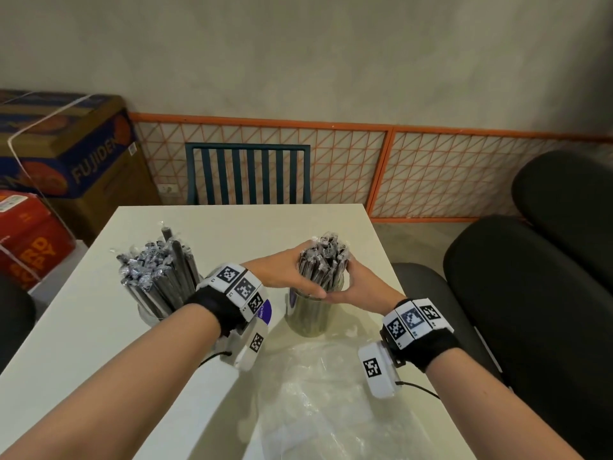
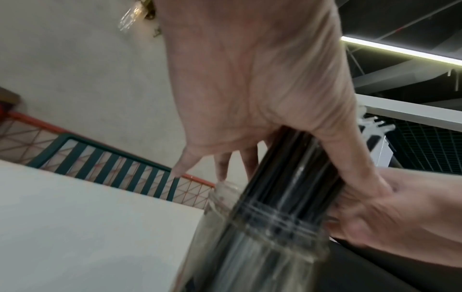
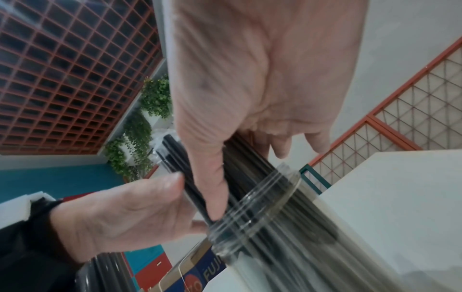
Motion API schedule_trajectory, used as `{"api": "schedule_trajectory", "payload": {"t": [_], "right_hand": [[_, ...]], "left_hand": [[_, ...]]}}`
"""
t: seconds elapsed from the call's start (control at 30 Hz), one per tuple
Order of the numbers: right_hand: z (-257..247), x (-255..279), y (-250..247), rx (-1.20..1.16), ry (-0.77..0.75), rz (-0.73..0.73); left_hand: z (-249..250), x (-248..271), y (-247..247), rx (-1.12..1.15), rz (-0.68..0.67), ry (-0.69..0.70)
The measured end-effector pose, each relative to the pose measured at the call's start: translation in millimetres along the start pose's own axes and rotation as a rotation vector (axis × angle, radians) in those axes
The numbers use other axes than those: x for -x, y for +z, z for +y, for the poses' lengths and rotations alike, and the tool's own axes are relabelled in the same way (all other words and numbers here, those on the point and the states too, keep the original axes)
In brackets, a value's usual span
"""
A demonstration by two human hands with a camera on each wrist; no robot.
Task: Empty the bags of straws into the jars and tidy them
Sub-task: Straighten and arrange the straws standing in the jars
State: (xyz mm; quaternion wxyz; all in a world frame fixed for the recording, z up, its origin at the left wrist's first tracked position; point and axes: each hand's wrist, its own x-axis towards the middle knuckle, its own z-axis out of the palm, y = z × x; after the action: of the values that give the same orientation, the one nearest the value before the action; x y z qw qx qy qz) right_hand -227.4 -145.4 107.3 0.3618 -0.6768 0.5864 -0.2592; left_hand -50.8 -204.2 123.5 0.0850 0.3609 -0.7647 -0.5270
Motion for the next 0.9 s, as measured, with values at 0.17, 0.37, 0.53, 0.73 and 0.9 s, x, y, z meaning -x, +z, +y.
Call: {"api": "schedule_trajectory", "payload": {"t": [0.17, 0.37, 0.53, 0.73, 0.9], "right_hand": [[-1.8, -4.4, 10.2, -0.042, 0.053, 0.185], [-5.8, -5.7, 5.8, -0.127, 0.035, 0.36], [-2.5, -2.9, -1.0, -0.106, 0.021, 0.16], [0.3, -3.0, 6.2, -0.086, 0.029, 0.144], [-13.7, -4.5, 0.2, -0.088, 0.046, 0.246]], "left_hand": [[-12.3, -8.1, 17.7, 0.008, 0.29, 0.035], [-2.3, -3.3, 6.7, 0.024, 0.338, 0.089], [0.5, 2.1, -6.4, 0.021, 0.132, 0.07], [-1.2, -0.9, -0.4, 0.041, 0.153, 0.045], [3.0, 0.2, -3.9, 0.036, 0.244, 0.059]]}}
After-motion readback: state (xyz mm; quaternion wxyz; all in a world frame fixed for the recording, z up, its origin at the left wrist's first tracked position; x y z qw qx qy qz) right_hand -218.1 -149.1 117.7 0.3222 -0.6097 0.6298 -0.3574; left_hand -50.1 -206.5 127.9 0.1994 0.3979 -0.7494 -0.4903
